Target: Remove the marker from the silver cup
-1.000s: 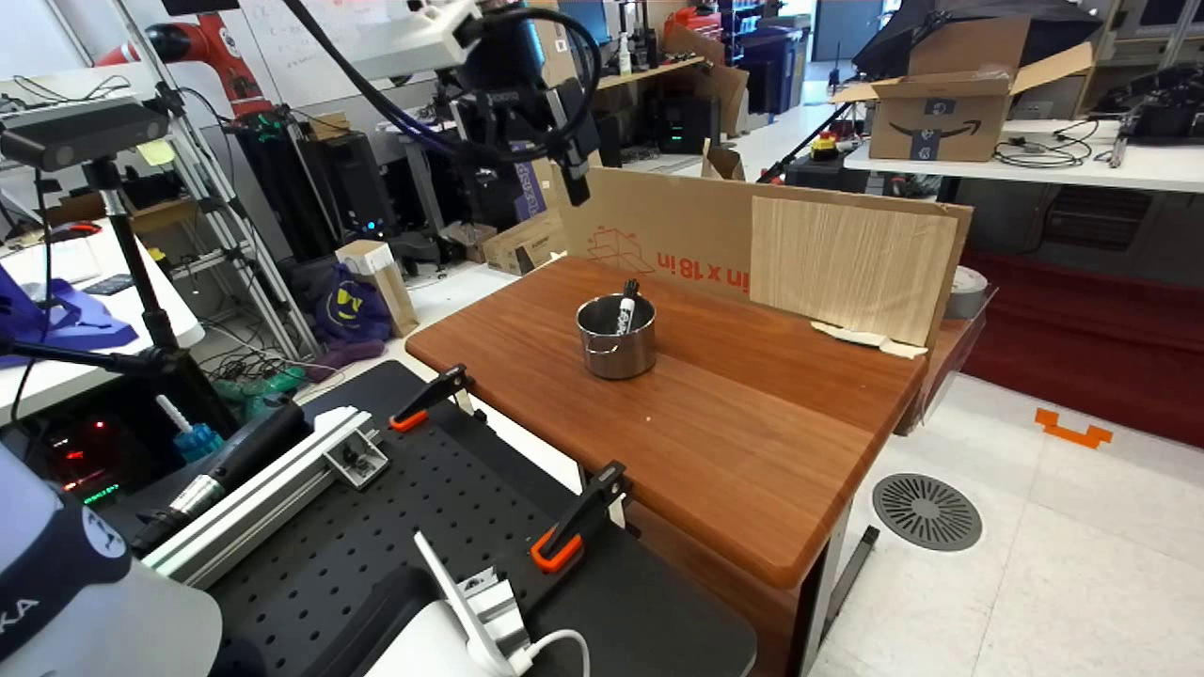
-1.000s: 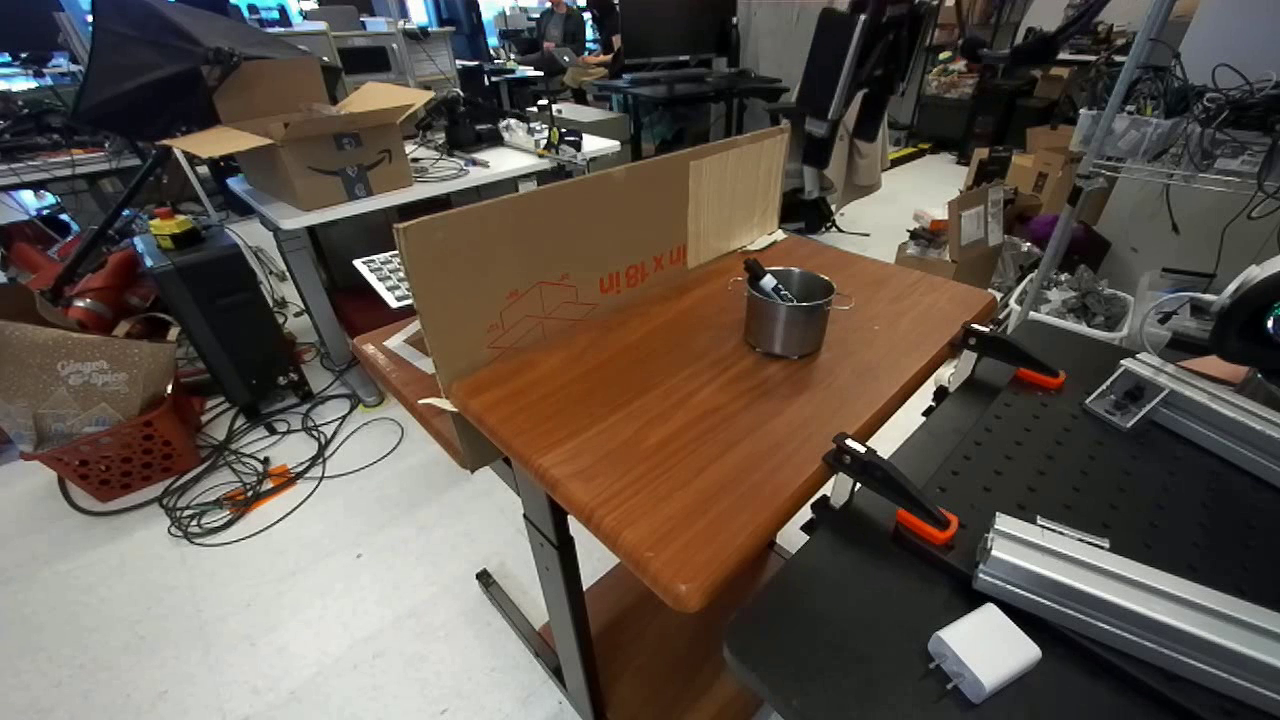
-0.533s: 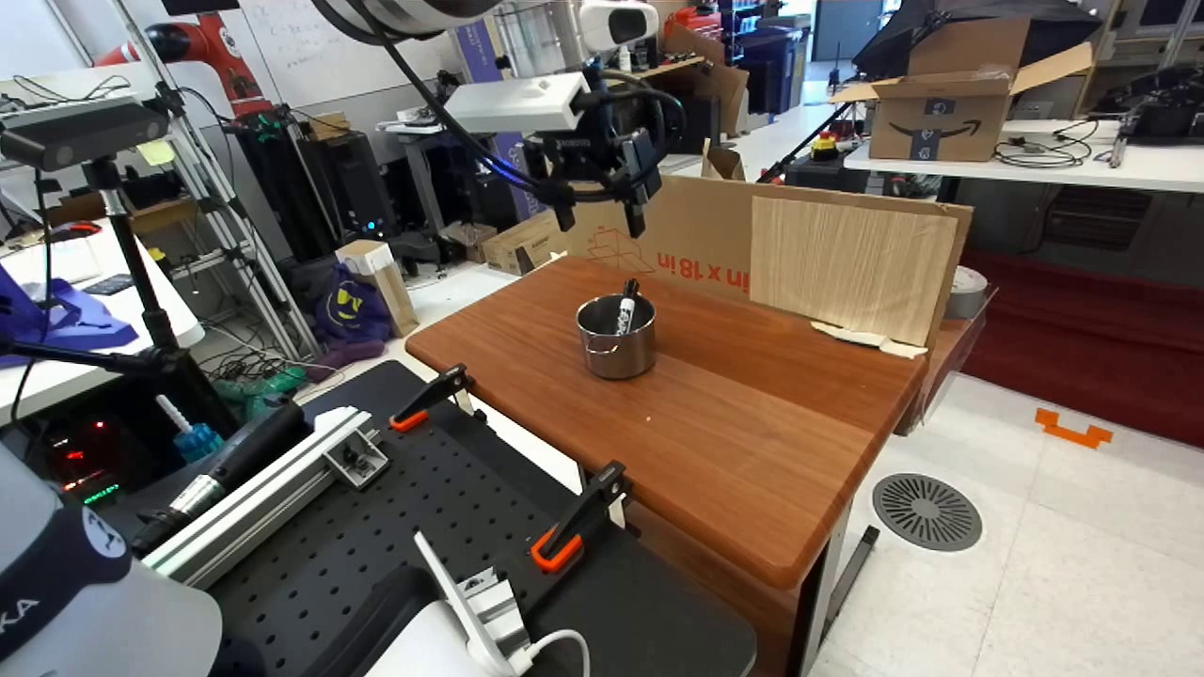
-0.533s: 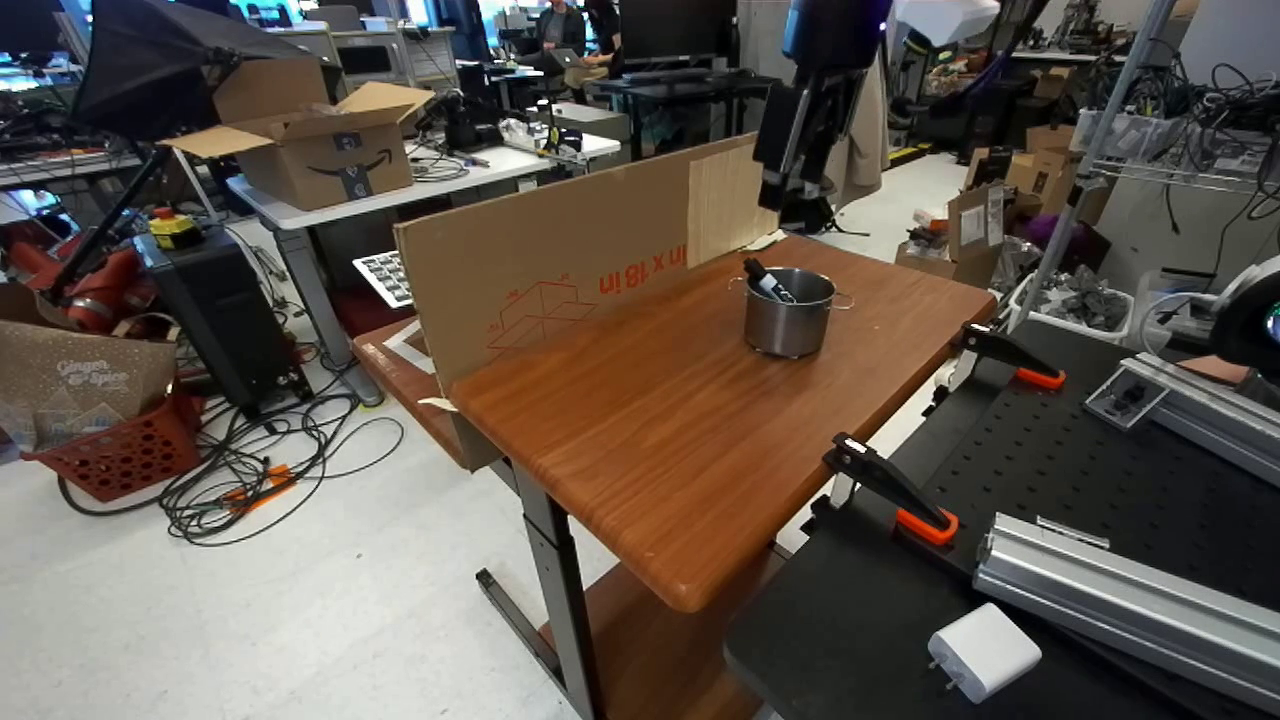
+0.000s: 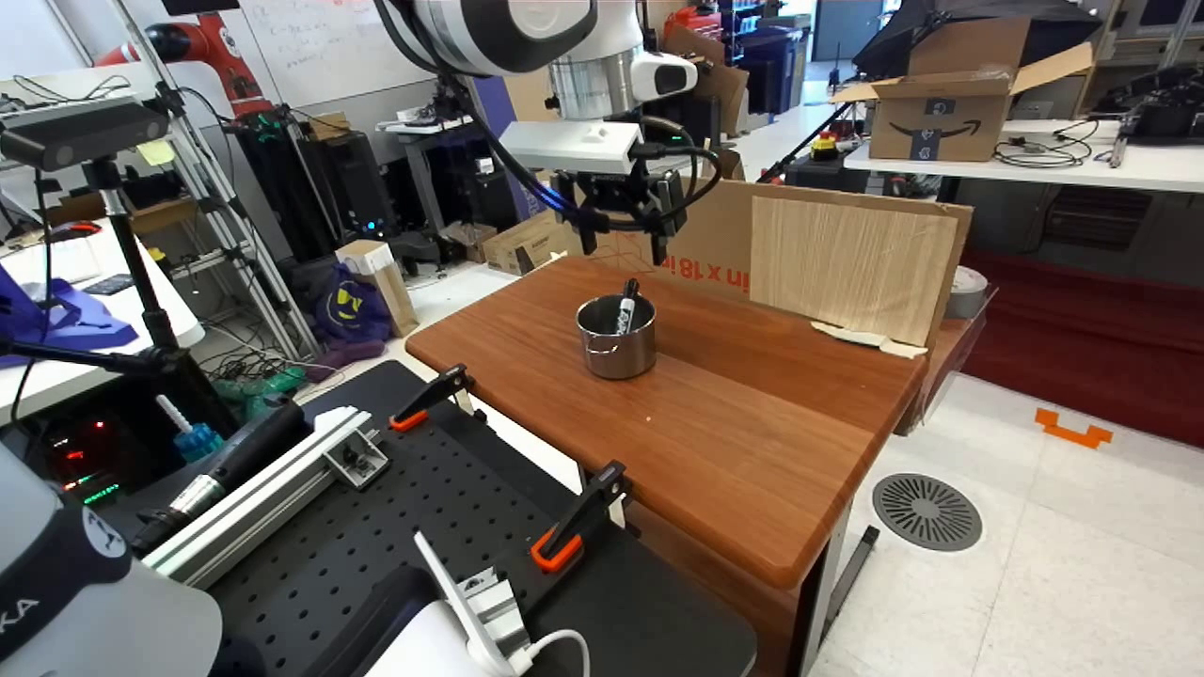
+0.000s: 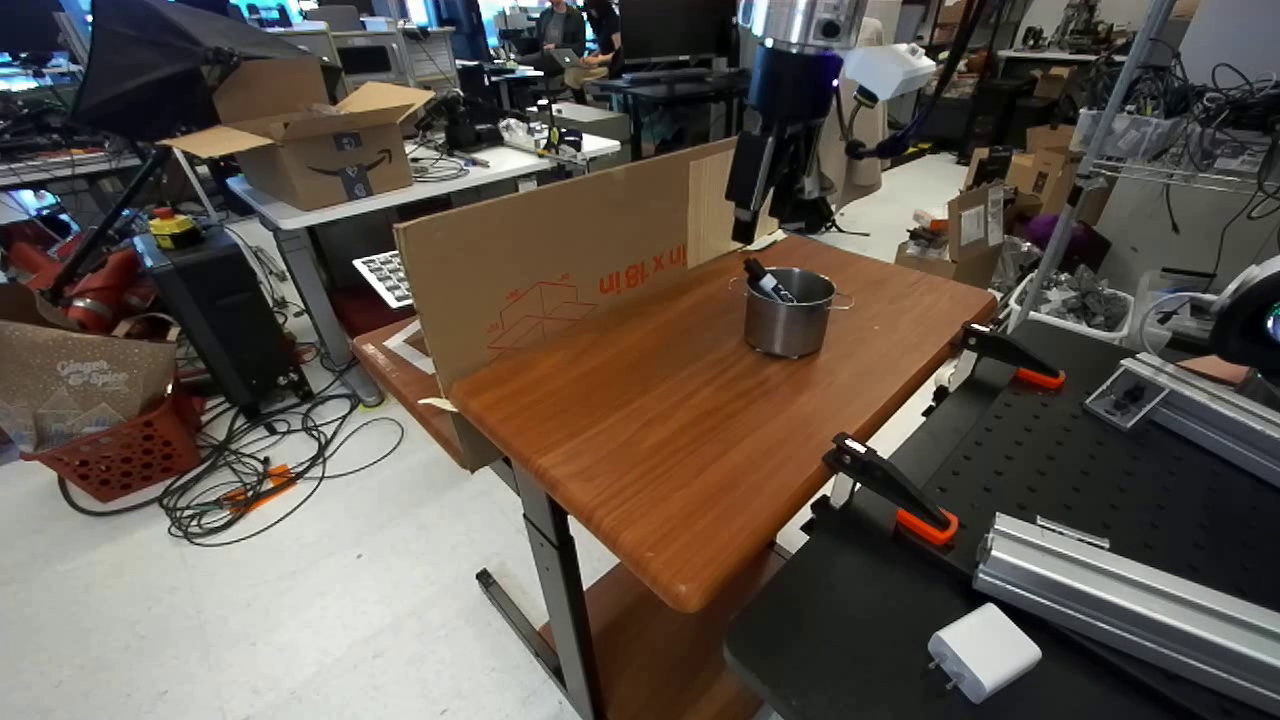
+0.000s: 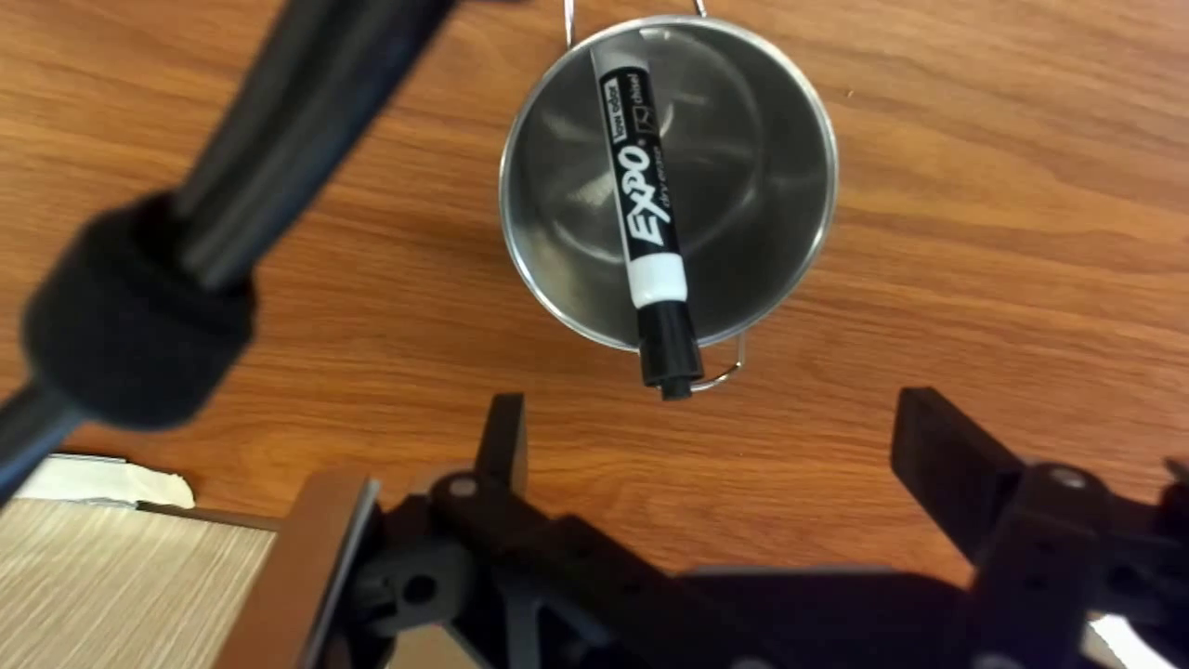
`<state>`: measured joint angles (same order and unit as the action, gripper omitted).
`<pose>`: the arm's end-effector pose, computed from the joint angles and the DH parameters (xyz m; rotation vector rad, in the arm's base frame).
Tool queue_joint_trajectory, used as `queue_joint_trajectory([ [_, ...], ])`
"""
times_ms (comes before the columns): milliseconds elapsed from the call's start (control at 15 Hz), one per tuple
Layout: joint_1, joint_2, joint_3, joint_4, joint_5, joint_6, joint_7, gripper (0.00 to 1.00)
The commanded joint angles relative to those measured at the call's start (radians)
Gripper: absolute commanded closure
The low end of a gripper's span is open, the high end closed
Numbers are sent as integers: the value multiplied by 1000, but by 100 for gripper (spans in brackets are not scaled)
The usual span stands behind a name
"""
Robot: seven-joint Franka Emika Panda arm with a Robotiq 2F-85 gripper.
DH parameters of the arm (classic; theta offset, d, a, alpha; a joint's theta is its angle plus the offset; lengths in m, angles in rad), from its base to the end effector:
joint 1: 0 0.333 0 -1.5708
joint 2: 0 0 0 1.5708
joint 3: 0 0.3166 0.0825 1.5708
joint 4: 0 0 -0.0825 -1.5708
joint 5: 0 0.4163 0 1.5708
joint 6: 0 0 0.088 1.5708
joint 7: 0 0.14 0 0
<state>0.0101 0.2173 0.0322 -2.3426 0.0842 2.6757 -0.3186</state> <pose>0.5496 0.0225 0.1930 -3.0714 -0.4433 -0.1884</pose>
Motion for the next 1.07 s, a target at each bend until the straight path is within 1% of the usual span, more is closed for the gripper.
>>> queue_joint_trajectory([
  [0,-33,70,29,69,9,-35,-32,0],
  [333,-25,134,30,115,-31,-58,0,0],
  [400,-28,142,33,123,-34,-66,-7,25],
  [467,-29,146,34,128,-37,-69,-7,28],
  [533,-30,149,34,133,-38,-73,-8,34],
  [667,-34,149,36,139,-34,-84,-14,51],
  [1000,-42,150,35,155,-31,-119,-22,88],
])
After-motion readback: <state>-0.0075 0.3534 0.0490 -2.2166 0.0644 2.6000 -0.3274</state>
